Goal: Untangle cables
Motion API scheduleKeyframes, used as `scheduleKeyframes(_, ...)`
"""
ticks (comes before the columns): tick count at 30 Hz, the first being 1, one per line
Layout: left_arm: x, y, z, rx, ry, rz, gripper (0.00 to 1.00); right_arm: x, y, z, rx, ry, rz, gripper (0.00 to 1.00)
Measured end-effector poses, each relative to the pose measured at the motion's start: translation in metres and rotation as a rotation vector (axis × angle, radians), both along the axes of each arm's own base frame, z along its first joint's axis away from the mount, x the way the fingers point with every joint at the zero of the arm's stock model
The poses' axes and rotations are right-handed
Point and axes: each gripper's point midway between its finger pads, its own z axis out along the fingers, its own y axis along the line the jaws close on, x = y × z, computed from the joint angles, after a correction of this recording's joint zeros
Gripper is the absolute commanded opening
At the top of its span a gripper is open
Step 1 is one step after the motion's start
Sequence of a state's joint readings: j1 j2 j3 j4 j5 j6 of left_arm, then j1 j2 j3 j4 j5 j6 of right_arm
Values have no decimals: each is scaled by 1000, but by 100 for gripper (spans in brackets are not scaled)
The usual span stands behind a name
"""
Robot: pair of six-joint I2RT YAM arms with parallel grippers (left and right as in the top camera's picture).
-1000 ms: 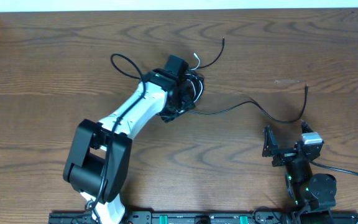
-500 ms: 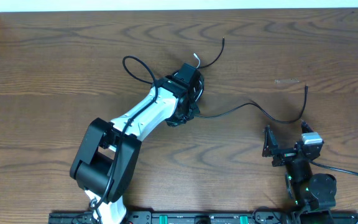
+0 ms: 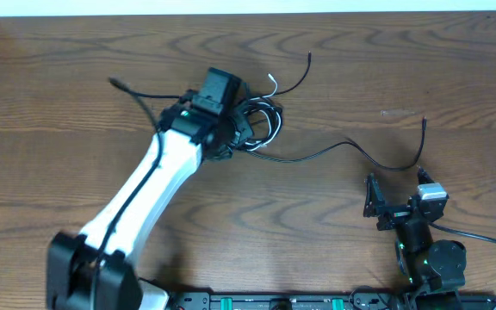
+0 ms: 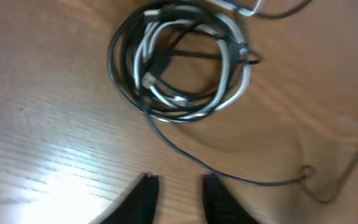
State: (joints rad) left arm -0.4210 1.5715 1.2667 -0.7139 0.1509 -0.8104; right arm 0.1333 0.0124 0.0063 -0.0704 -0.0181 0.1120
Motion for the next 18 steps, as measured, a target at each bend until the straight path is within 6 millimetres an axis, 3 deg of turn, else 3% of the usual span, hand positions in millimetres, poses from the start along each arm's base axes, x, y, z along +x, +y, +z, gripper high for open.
scheduleKeyframes(1, -1, -2, 2, -3, -5, -5, 54, 0, 0, 0, 0, 0, 0, 99)
scheduleKeyframes(3, -3, -6, -2, 3, 6, -19, 60, 0, 0, 0, 0, 0, 0, 99)
scheduleKeyframes(7, -7, -17, -27, 40, 60, -38, 61, 0, 0, 0, 0, 0, 0, 99)
scheduleKeyframes(12, -14, -30, -76, 91, 174, -38, 60, 0, 0, 0, 0, 0, 0, 99)
scheduleKeyframes(18, -20, -33, -120, 139, 269, -34, 58, 0, 0, 0, 0, 0, 0, 99)
